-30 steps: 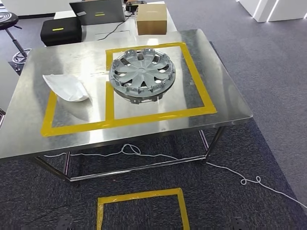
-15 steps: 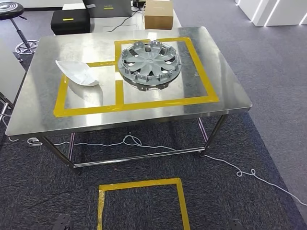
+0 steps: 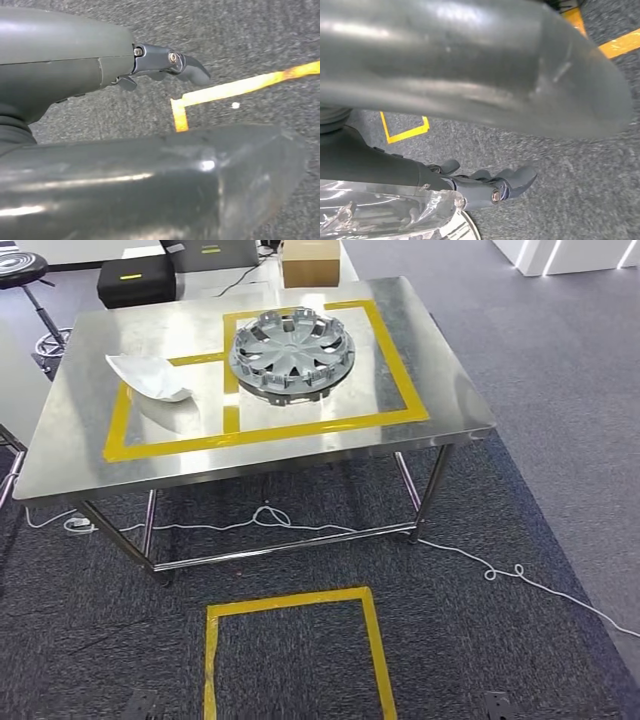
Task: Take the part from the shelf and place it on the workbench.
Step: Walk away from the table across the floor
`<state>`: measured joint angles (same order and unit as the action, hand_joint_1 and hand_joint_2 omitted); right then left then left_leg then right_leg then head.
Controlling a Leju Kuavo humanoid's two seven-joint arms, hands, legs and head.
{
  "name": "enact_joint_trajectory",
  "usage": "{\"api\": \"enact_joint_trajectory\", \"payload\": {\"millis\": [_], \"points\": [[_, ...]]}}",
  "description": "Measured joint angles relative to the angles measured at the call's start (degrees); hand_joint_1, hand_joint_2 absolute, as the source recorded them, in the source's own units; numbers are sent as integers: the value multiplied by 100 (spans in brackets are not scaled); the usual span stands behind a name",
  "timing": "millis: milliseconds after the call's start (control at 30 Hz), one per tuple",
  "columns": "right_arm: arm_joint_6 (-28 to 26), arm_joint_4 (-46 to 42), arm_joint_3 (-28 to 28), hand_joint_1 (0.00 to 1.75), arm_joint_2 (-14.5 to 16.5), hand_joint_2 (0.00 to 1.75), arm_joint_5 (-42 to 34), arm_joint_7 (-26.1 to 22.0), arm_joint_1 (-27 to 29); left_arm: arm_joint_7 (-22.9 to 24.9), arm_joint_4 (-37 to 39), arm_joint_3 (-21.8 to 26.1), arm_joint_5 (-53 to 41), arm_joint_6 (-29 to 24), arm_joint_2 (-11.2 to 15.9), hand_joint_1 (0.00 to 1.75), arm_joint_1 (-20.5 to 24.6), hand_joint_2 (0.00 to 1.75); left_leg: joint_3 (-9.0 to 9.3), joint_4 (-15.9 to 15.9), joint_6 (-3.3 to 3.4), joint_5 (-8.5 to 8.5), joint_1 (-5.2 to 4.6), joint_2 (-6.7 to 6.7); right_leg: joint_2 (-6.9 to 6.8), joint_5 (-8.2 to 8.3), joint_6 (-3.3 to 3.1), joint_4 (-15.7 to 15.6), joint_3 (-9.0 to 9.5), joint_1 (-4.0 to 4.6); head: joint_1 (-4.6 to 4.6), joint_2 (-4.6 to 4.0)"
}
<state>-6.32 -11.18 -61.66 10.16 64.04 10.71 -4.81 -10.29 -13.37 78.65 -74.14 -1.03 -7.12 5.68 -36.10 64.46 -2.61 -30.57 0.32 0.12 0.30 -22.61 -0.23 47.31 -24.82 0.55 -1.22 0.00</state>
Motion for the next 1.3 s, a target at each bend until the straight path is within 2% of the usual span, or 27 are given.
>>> {"api": "enact_joint_trajectory", "payload": {"millis": [33, 67, 100, 167, 233, 300, 333, 400, 467, 500, 533, 567, 600, 667, 733, 767, 833, 867, 933, 1000, 1033, 1067, 1100, 1133, 1200, 1267, 1300], "points": [[2, 1, -2, 0, 0, 0, -3, -2, 0, 0, 2, -2, 0, -3, 1, 0, 0, 0, -32, 271, 0, -32, -2, 0, -3, 60, -3, 19, -91, 7, 0, 0], [4, 1, -2, 0, 0, 0, -6, -2, 0, 0, 2, -3, 0, -5, 2, 0, -1, 0, 29, 344, 8, 65, -4, 0, -6, 114, 1, 40, -178, 11, 0, 0], [6, 1, -3, 0, 0, 0, -8, -3, 0, 0, 3, -3, 0, -7, 2, 0, -1, 0, 204, 180, 23, 241, -7, 0, -7, 164, 9, 56, -254, 13, 1, 0], [7, 1, -5, 0, 0, 0, -12, -5, -3, 0, 3, -5, 0, -7, 4, 0, 9, 0, 825, -614, 74, 502, -20, 4, -3, 255, 37, 80, -354, 18, 1, 0], [8, 1, -7, 0, 0, 0, -16, -10, -5, 0, 3, -7, 0, -8, 6, 0, 40, 0, 1413, -1441, 123, 546, -35, 4, 0, 338, 83, 123, -414, 33, -1, 0], [9, 1, -7, 0, -1, 0, -24, -14, -5, 13, 4, -10, -2, -8, 1, 0, 64, 0, 1567, -1767, 151, 544, -32, -4, -2, 434, 141, 161, -499, 45, -7, 0], [9, 1, -7, 0, -4, 0, -28, -16, -2, 26, 8, -13, -8, -6, -4, 0, 64, 0, 1519, -1782, 174, 558, -18, -7, 0, 430, 175, 193, -563, 45, -12, 0], [10, 1, -7, 0, -7, 0, -35, -15, 15, 53, 16, -17, -23, 1, -11, 0, 45, 0, 1376, -1808, 249, 636, 10, -2, 6, 90, 254, 514, -758, 35, -37, 0], [15, 1, -8, 0, -6, 0, -37, -15, 22, 61, 19, -23, -45, 8, -7, 0, 33, 0, 1190, -1791, 301, 769, 10, 4, 6, -547, 322, 1306, -1016, 0, -66, 0], [16, 1, -9, 0, -6, 0, -37, -16, 23, 62, 19, -27, -54, 9, -5, 0, 30, 0, 1096, -1776, 302, 836, 8, 6, 5, -759, 343, 1742, -1117, -14, -73, 0], [18, 1, -9, 0, -7, 0, -35, -17, 21, 63, 19, -30, -61, 10, -3, 0, 27, 0, 1001, -1758, 298, 903, 6, 9, 4, -824, 356, 2064, -1157, -20, -80, 0], [19, 1, -9, 0, -8, 0, -34, -18, 22, 64, 19, -33, -66, 11, -2, 0, 26, 0, 910, -1740, 290, 965, 5, 11, 5, -733, 360, 2187, -1102, -20, -86, 0], [20, 1, -9, 0, -8, 0, -33, -18, 22, 66, 19, -35, -67, 11, -1, 0, 26, 0, 825, -1725, 279, 1024, 6, 13, 5, -548, 355, 2085, -941, -20, -91, 0], [22, 1, -9, 0, -8, 0, -30, -18, 11, 67, 19, -39, -68, 11, 1, 0, 26, 0, 693, -1711, 241, 1147, 4, 10, 15, -265, 330, 1301, -310, -19, -94, 0], [29, 1, -9, 0, -8, 0, -21, -19, -17, 69, 19, -43, -68, 11, 3, 0, 26, 0, 634, -1710, 187, 1266, -4, 6, 35, -320, 273, 315, 371, -10, -89, 0], [34, 1, -8, 0, -7, 0, -16, -19, -27, 71, 19, -44, -68, 11, 5, 0, 30, 0, 617, -1716, 158, 1326, -4, 6, 44, -379, 241, 35, 539, 2, -85, 0], [48, 2, -5, 0, -7, 0, -8, -13, -25, 84, 19, -44, -68, 10, 10, 0, 28, 0, 566, -1727, 99, 1420, 8, 7, 36, -353, 160, -74, 499, 15, -77, 0], [57, 3, -5, 0, -7, 0, -7, -8, -18, 94, 19, -44, -68, 10, 13, 0, 18, 0, 502, -1668, 71, 1339, 12, 6, 28, -293, 115, -56, 420, 14, -72, 0], [71, 5, -10, 0, -12, 0, -5, -2, -7, 112, 21, -45, -69, 10, 13, 0, -10, 0, 265, -1165, 28, 826, 12, 2, 12, -147, 34, -43, 252, 2, -43, 0], [75, 5, -16, 0, -17, 0, -4, -2, -2, 119, 23, -46, -70, 11, 8, 0, -17, 0, -29, -242, 11, 209, 7, 1, 7, -11, 0, -2, 59, 19, -17, 0], [77, 5, -17, 0, -18, 0, -4, -2, -1, 120, 23, -46, -70, 11, 9, 0, -16, 0, -112, 133, 12, 79, 6, 1, 4, 47, -8, 24, -41, 29, -15, 0], [82, 5, -17, 0, -18, 0, -5, -2, 0, 120, 23, -46, -70, 11, 11, 0, -17, 0, -112, 341, 20, 90, 3, 0, 1, 100, -10, 51, -137, 38, -14, 0], [89, 5, -17, 0, -18, 0, -8, -2, 0, 120, 23, -47, -70, 11, 13, 0, -17, 0, -6, 330, 37, 217, -2, 0, -1, 150, -8, 75, -226, 44, -15, 0], [97, 5, -17, 0, -18, 0, -13, -3, -1, 120, 23, -48, -70, 11, 15, 0, -16, 0, 210, 104, 64, 391, -11, 1, -1, 201, -3, 92, -303, 48, -14, 0], [112, 5, -19, 0, -16, 0, -25, -7, -4, 120, 23, -52, -70, 11, 20, 0, -3, 0, 898, -755, 135, 607, -45, 3, 4, 295, 21, 117, -404, 58, -15, 0], [126, 5, -21, 0, -15, 0, -34, -13, -5, 120, 23, -58, -72, 11, 23, 0, 32, 0, 1416, -1490, 186, 598, -75, 1, 3, 390, 61, 146, -464, 71, -24, 0], [132, 5, -22, 0, -16, 0, -37, -15, -6, 120, 23, -64, -72, 11, 23, 0, 48, 0, 1500, -1651, 194, 594, -85, -2, 1, 440, 87, 159, -502, 77, -28, 0]]}}
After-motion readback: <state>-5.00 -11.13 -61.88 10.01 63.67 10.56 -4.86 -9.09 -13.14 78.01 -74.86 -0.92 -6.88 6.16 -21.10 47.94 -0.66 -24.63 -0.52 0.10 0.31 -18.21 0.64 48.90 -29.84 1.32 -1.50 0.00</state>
